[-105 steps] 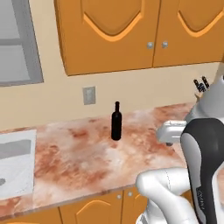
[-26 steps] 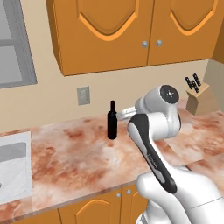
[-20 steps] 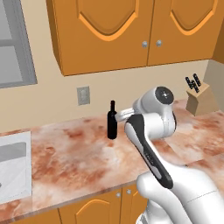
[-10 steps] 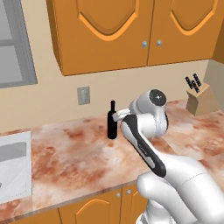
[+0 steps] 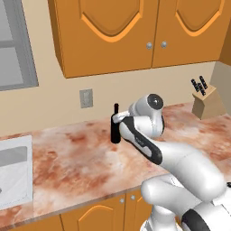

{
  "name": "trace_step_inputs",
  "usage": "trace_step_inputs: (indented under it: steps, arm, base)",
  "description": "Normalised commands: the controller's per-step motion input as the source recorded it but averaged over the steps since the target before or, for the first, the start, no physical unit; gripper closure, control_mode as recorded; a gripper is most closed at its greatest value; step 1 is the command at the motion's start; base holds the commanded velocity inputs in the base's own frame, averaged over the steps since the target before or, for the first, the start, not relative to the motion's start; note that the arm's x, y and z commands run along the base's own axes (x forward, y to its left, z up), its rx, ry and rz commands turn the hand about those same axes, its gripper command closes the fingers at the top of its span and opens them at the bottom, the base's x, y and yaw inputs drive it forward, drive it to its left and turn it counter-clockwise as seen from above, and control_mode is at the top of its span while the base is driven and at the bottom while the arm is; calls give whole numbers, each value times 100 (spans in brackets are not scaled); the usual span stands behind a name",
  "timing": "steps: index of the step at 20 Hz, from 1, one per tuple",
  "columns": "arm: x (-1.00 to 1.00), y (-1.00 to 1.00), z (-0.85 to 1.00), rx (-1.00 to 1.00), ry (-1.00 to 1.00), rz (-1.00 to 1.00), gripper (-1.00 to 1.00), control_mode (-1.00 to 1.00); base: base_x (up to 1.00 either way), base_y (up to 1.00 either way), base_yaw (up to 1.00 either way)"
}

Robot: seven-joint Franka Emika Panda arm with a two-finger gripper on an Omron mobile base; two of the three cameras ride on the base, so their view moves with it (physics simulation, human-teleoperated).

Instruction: Move the drinks to the dining counter.

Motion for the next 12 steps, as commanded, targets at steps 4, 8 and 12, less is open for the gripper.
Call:
trace_step_inputs:
  steps: [4,8,12]
  arm:
    - [43,17,-17,3,0,0,-100,-100]
    - [38,4,-29,3,0,0,-100,-100]
    - [38,0,-30,2,0,0,-100,-100]
  base:
    - [0,0,0]
    - [0,0,0]
    - [0,0,0]
